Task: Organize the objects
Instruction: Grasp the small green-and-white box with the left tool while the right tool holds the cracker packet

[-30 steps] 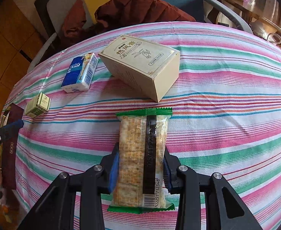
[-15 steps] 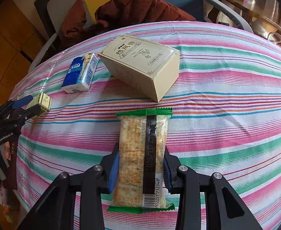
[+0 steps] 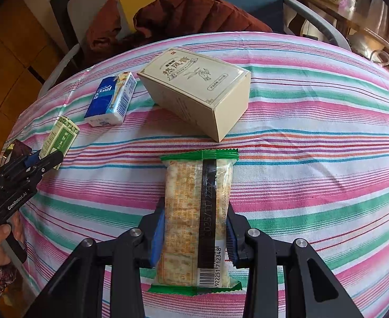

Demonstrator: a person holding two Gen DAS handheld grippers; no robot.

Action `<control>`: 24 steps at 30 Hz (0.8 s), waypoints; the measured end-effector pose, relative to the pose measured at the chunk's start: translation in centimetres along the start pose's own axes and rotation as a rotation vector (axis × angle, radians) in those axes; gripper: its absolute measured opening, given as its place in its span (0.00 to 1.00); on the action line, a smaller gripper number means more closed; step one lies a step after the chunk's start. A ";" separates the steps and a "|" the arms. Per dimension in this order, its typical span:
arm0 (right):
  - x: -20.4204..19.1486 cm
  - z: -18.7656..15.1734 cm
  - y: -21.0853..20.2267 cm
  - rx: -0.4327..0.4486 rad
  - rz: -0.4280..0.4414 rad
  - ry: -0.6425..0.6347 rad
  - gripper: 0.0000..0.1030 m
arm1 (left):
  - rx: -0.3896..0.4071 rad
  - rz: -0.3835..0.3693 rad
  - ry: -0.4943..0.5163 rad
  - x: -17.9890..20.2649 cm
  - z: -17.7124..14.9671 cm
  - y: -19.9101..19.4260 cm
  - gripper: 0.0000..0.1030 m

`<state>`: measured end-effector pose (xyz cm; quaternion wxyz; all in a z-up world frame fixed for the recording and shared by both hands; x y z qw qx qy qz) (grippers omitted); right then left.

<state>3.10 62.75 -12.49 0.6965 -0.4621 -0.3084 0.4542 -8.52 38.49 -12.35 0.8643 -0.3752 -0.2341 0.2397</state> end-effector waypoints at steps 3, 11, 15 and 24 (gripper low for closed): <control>-0.7 -0.2 0.0 0.005 -0.023 -0.026 0.38 | 0.017 0.020 0.030 0.5 -0.5 0.0 0.29; -1.7 -0.3 -0.2 0.007 -0.047 -0.058 0.38 | 0.051 -0.010 0.001 1.2 0.5 -1.1 0.37; -2.5 -0.5 -0.3 0.011 -0.062 -0.078 0.38 | 0.038 0.006 0.028 2.0 1.6 -0.7 0.42; -2.6 -0.4 -0.9 0.030 -0.076 -0.030 0.37 | 0.049 0.043 0.053 1.4 -0.9 0.1 0.29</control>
Point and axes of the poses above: each gripper's, at about its wrist camera, not at the fingertips, and y roughly the way its jaws point, x to its right, z to its top, the point moved 2 cm from there along y, roughly the way its jaws point, and after that the axes turned 13 degrees about -z, right-handed, at the moved point
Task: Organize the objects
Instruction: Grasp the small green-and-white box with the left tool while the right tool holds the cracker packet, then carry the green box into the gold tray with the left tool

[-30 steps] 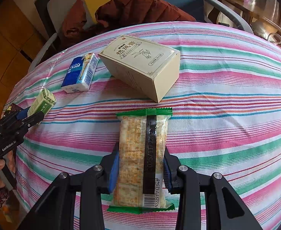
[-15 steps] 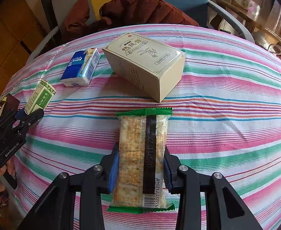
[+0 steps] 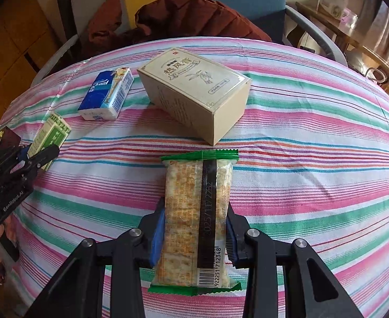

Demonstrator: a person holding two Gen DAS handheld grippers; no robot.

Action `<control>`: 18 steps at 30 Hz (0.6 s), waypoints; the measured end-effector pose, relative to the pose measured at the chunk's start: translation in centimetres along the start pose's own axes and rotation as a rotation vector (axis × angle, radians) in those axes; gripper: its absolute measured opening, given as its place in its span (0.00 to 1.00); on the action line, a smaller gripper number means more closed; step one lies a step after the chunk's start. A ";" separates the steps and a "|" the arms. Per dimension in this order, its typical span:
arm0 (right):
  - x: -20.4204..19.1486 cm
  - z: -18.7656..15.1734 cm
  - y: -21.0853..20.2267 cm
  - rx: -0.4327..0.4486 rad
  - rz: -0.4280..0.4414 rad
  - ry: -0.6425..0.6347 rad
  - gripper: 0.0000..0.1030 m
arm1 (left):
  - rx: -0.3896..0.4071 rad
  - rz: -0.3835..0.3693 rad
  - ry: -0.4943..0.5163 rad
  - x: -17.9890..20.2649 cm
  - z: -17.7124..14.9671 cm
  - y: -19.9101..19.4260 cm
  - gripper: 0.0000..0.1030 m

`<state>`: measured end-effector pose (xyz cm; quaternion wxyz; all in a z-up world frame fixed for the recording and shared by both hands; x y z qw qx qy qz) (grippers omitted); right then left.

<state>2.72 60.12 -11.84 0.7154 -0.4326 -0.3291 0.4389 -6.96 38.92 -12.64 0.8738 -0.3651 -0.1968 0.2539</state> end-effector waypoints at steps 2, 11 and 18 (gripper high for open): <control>0.1 -0.1 -0.2 0.006 0.023 0.020 0.37 | 0.016 0.013 0.004 -0.1 -0.7 -0.6 0.29; -2.8 -0.3 -1.5 0.071 0.077 -0.062 0.37 | 0.076 0.028 -0.075 -0.7 -3.5 -4.1 0.29; -2.8 -0.2 -1.9 0.095 0.070 -0.074 0.37 | 0.112 -0.037 -0.064 1.7 -6.1 -7.4 0.29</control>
Point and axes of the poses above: each gripper's, at about its wrist camera, not at the fingertips, and y roughly the way its jaws point, x to its right, z to its top, the point moved 2 cm from there along y, roughly the way its jaws point, and after that the axes turned 13 degrees about -z, right-handed, at the moved point
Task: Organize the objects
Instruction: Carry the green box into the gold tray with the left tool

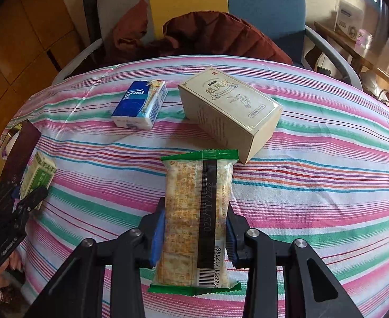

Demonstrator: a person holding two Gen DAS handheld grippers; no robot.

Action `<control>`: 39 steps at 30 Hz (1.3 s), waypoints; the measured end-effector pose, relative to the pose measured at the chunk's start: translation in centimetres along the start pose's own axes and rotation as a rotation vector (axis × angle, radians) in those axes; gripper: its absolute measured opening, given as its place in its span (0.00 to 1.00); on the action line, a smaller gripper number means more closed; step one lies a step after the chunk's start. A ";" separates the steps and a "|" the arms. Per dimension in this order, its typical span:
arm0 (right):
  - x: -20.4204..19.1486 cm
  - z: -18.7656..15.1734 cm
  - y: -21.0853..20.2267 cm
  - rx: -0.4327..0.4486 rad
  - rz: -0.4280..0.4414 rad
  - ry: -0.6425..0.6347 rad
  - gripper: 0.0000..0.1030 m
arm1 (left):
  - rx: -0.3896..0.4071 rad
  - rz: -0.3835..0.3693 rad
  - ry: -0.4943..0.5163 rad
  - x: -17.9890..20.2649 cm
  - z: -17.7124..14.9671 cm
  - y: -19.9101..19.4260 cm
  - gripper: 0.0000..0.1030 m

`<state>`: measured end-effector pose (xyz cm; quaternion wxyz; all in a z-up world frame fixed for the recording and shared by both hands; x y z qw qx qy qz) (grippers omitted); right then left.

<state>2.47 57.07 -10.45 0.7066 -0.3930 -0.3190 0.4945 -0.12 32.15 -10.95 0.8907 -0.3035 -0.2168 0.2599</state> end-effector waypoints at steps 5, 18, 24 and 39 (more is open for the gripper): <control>1.3 -0.6 0.9 -0.033 -0.017 0.024 0.37 | 0.004 -0.065 -0.027 0.8 -1.5 -2.8 0.29; 1.7 -0.7 0.8 -0.003 -0.019 0.016 0.37 | 0.093 -0.033 -0.102 -2.8 -2.1 -12.2 0.29; 0.8 -0.2 -1.4 0.097 0.012 -0.014 0.37 | 0.080 0.048 -0.184 -7.5 -3.7 -15.4 0.29; -4.4 0.2 -5.5 0.155 0.110 -0.007 0.37 | -0.090 0.255 -0.413 -20.3 -10.0 -18.9 0.29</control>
Point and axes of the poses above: each gripper's, at about its wrist camera, not at the fingertips, and y roughly the way its jaws point, x to its right, z to its top, the point moved 2 cm from there along y, roughly the way its jaws point, and after that the axes turned 13 degrees about -z, right-handed, at the moved point
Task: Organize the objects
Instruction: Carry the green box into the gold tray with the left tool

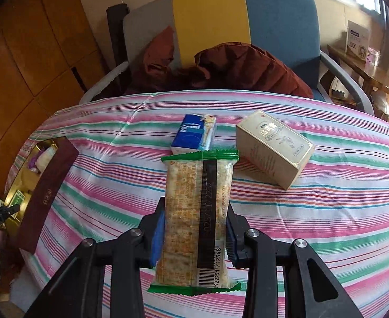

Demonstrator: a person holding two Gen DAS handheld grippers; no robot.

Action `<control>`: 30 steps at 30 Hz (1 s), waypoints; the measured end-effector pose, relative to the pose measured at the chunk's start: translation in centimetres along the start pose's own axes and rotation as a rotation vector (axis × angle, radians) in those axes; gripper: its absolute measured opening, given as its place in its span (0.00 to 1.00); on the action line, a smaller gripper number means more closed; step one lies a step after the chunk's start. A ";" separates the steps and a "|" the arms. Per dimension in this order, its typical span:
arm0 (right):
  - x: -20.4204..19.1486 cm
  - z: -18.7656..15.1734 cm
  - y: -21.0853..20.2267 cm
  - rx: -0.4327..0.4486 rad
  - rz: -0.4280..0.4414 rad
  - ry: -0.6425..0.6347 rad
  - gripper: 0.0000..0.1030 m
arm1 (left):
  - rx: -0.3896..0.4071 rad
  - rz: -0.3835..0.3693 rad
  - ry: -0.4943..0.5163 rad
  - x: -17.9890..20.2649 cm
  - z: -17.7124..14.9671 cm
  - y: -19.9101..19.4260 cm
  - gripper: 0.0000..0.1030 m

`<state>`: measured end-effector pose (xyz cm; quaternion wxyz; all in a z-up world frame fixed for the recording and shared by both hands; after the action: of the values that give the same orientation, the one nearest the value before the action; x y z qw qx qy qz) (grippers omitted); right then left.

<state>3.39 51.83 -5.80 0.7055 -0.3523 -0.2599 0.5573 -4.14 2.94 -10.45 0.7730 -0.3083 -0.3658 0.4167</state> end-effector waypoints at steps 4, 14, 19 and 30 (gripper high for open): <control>-2.5 -0.1 -0.8 0.010 0.060 0.009 0.37 | -0.024 0.013 -0.035 -1.5 0.0 0.3 0.29; -11.4 -1.1 -3.0 -0.001 0.219 -0.060 0.37 | 0.043 0.149 -0.121 -4.4 0.4 -1.4 0.41; -17.7 -2.0 -4.1 -0.016 0.315 -0.138 0.37 | 0.212 0.061 -0.282 -5.1 0.3 -4.3 0.41; -31.0 -2.9 -4.4 -0.090 0.409 -0.332 0.37 | 0.438 0.039 -0.394 -5.5 0.6 -9.4 0.43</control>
<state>0.71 20.64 -3.29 0.5097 -0.3323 -0.3199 0.7263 -2.76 -6.07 -4.45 0.7270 -0.0543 -0.4041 0.5525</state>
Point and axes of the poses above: each gripper's, at about its wrist camera, not at the fingertips, and y roughly the way its jaws point, x to its right, z to its top, the point moved 2 cm from there along y, roughly the way its jaws point, and after that the axes turned 13 degrees about -z, right-handed, at the moved point
